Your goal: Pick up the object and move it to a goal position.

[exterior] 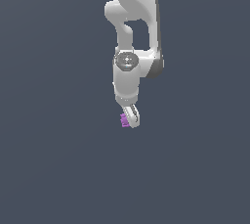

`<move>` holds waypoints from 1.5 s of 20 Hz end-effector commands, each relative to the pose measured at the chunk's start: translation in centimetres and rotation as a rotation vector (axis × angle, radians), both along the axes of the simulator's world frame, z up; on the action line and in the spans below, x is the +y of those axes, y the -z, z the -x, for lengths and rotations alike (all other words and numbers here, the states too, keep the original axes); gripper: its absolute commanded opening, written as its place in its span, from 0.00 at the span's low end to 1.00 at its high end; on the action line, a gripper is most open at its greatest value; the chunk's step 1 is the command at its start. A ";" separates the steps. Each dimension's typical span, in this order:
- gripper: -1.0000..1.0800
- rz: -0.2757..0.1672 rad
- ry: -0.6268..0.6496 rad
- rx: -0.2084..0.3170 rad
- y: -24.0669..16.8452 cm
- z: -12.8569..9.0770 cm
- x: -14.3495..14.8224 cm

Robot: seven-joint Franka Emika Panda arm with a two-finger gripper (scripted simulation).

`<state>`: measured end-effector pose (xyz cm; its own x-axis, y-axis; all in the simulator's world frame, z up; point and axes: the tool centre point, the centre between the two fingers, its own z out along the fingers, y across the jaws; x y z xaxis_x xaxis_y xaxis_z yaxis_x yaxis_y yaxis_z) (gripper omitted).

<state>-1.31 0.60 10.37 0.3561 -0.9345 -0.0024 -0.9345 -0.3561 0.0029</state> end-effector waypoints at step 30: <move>0.96 0.002 0.165 -0.003 5.6 0.2 0.6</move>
<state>-1.60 1.22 5.10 0.1982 -0.9802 -0.0001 -0.9802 -0.1982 0.0017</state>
